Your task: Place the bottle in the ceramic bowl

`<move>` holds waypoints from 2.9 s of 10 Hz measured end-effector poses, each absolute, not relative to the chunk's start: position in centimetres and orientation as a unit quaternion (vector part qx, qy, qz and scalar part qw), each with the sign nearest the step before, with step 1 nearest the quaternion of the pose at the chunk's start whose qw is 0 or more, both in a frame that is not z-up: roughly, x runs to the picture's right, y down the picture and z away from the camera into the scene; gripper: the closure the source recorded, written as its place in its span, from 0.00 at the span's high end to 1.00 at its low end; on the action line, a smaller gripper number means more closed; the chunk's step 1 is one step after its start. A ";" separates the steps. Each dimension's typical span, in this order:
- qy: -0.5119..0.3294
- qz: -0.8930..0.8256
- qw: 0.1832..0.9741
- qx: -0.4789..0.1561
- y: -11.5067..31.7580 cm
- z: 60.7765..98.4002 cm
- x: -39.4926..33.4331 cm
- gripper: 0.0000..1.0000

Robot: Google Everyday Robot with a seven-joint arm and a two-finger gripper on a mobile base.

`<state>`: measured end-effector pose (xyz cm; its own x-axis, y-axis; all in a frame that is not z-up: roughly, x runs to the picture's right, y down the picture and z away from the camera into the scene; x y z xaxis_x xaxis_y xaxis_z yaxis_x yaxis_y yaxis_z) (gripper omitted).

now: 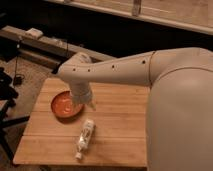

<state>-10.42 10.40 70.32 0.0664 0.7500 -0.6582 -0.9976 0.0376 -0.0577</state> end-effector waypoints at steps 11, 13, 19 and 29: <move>0.235 0.642 0.681 -0.264 10.4 70.3 -10.4 0.65; 0.234 0.642 0.681 -0.263 10.3 70.3 -10.4 0.65; 0.234 0.642 0.681 -0.264 10.3 70.3 -10.4 0.65; 0.283 0.608 0.677 -0.304 14.6 70.8 -8.5 0.65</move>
<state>-8.50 14.57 70.83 0.1010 0.6515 -0.7519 -0.9948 0.0766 -0.0672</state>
